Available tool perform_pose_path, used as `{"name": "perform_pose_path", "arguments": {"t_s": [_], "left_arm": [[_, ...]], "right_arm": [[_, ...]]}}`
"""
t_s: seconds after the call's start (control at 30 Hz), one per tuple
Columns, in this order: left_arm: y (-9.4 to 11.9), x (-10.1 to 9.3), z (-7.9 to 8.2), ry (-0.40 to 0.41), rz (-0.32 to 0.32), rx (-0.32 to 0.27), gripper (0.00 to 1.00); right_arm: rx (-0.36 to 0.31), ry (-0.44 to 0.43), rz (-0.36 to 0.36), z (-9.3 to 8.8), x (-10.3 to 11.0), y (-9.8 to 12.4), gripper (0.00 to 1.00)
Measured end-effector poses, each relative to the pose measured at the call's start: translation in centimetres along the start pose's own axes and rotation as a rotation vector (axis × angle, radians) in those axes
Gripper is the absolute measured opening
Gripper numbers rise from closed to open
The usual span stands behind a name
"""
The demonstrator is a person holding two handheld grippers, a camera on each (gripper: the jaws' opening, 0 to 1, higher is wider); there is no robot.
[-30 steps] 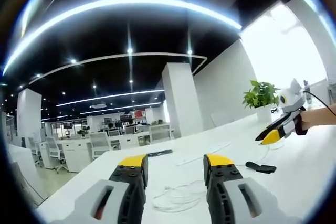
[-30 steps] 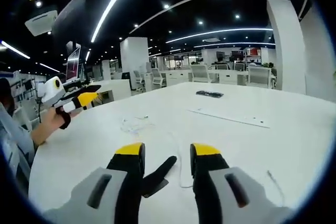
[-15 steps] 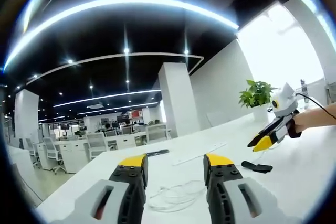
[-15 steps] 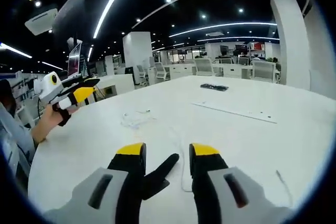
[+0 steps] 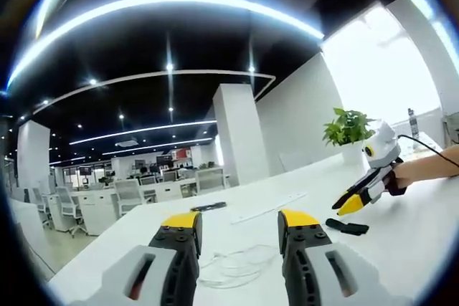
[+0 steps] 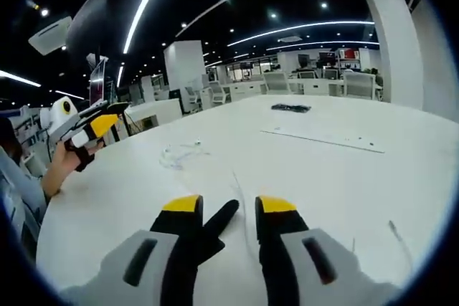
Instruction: Peel open the Velcro strap on the desktop, arrange the wired earphones neatly onto it, and close the Velcro strap to secure them.
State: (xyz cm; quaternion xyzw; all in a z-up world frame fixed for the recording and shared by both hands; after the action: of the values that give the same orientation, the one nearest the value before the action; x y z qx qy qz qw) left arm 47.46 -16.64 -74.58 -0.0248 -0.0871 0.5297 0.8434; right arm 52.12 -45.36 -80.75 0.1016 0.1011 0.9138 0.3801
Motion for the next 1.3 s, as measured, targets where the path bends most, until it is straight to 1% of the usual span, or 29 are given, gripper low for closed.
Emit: {"name": "perform_pose_path", "arguments": {"t_s": [0.3,0.7,0.8,1.3], "left_arm": [[0.1,-0.1,0.0,0.009,-0.009,0.009,0.46],[0.0,-0.4,0.0,0.019,-0.018,0.005,0.46],[0.0,-1.5,0.1,0.023,-0.022,0.005,0.46],[0.0,-2.1,0.0,0.042,-0.035,0.008,0.46]], "right_arm": [[0.015,0.002,0.019,-0.5,0.5,-0.3,0.29],[0.038,0.004,0.020,-1.1,0.6,-1.0,0.26],[0.044,0.002,0.017,-1.3,0.5,-1.1,0.25],[0.054,-0.016,0.013,-1.8,0.1,-1.5,0.22]]}}
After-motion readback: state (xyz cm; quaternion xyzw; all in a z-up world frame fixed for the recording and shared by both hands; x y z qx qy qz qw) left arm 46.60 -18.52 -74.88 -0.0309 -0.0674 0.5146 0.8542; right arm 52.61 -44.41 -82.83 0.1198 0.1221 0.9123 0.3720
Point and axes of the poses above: the point that each gripper's makers call its tool centre point, and the gripper's own axes: y roughly backward along the fingers, x roughly to its left, z roughly out of its top, the point moved 6 cm from there along y, roughly backward along the fingers, and after that the axes turned 3 degrees about -x, right-handed, at the moved point
